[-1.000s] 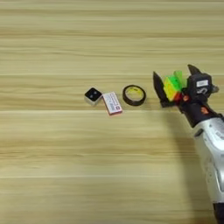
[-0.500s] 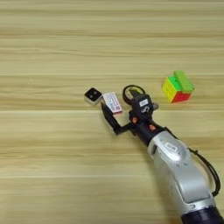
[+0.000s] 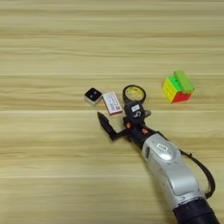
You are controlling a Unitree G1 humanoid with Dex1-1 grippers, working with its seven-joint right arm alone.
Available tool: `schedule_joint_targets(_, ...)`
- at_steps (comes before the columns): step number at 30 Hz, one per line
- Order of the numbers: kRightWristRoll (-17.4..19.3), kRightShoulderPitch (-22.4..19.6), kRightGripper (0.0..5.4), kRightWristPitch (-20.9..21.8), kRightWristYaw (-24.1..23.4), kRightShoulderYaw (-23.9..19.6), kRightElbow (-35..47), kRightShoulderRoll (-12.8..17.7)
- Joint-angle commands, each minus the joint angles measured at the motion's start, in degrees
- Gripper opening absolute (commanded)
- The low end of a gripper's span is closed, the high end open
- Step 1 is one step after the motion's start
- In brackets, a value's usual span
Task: Move the objects on the table
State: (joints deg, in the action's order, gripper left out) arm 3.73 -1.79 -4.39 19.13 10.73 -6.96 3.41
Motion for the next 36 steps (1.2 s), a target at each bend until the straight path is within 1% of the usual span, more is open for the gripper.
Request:
schedule_joint_targets(1, -0.29, -3.26, 5.37, 2.12, 0.03, 0.09, 1.19, -0.62)
schedule_joint_targets(14, -0.54, -4.10, 5.37, 1.88, -0.29, -0.31, -1.10, -0.73)
schedule_joint_targets(15, -0.55, -4.15, 5.17, 1.85, -0.28, -0.33, -1.22, -0.73)
schedule_joint_targets(16, -0.57, -4.19, 5.17, 1.84, -0.25, -0.35, -1.33, -0.73)
schedule_joint_targets(17, -0.58, -4.24, 4.96, 1.87, -0.24, -0.36, -1.43, -0.74)
schedule_joint_targets(19, -0.60, -4.30, 4.82, 1.97, -0.23, -0.39, -1.64, -0.74)
schedule_joint_targets(20, -0.60, -4.32, 4.60, 2.00, -0.20, -0.40, -1.69, -0.74)
schedule_joint_targets(22, -0.58, -4.40, 4.54, 2.07, -0.22, -0.48, -1.83, -0.73)
schedule_joint_targets(23, -0.57, -4.45, 4.32, 2.12, -0.24, -0.53, -1.92, -0.73)
schedule_joint_targets(24, -0.57, -4.52, 4.26, 2.17, -0.27, -0.59, -2.07, -0.73)
schedule_joint_targets(25, -0.58, -4.56, 4.03, 2.22, -0.29, -0.62, -2.17, -0.74)
schedule_joint_targets(35, -0.58, -4.27, 2.96, 2.33, -0.31, -0.47, -1.88, -0.96)
schedule_joint_targets(36, -0.58, -4.27, 2.91, 2.32, -0.35, -0.51, -1.87, -0.96)
